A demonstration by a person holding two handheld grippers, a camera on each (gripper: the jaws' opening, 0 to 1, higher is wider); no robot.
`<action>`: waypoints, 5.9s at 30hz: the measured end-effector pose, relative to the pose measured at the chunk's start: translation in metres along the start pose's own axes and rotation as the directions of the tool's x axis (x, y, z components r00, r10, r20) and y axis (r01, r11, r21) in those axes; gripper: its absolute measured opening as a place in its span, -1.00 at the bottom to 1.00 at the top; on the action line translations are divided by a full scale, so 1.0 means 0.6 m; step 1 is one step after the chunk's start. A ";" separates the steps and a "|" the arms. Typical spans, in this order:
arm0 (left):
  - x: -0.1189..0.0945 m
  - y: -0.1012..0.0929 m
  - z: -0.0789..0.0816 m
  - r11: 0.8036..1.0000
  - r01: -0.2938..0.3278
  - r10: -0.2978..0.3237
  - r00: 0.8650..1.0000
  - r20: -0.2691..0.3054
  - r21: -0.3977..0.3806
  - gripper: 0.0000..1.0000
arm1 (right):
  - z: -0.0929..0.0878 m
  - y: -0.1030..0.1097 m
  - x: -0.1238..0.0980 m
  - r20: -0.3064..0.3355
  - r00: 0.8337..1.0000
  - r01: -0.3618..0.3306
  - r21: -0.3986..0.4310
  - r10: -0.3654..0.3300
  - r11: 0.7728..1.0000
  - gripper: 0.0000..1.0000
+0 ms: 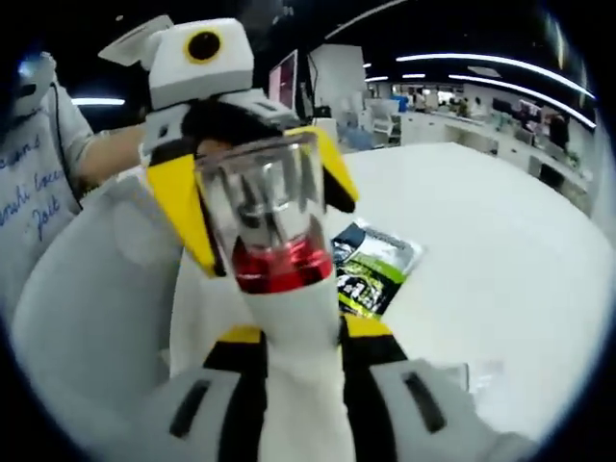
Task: Arrange the skincare products in the storage area until every visible bottle or jar stands upright without overlapping.
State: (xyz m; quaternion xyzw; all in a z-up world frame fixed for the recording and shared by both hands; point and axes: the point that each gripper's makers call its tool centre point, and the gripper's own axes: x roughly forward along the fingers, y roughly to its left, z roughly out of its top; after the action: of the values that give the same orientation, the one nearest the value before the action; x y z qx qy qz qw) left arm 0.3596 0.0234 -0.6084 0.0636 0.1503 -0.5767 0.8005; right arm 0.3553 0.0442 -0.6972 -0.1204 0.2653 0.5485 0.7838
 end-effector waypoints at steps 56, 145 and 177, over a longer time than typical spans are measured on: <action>-0.011 0.004 -0.012 0.984 -0.176 0.176 0.983 -0.042 0.007 -0.39 | 0.050 -0.001 -0.027 0.048 0.984 0.171 0.021 -0.172 0.985 -0.31; -0.296 0.043 -0.139 0.894 -0.445 0.436 0.840 -0.322 0.050 0.94 | 0.057 0.063 -0.149 -0.050 0.933 0.358 0.086 -0.355 0.930 1.00; -0.304 0.049 -0.238 0.945 -0.325 0.285 0.781 -0.556 0.027 0.90 | 0.046 0.068 -0.155 -0.033 0.928 0.373 0.107 -0.372 0.921 0.86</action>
State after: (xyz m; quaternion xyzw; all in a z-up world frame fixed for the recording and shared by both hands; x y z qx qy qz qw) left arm 0.3106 0.2369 -0.6885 0.2228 0.3829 -0.3907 0.8069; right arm 0.3014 -0.0013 -0.6194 -0.1278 0.2724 0.3731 0.8777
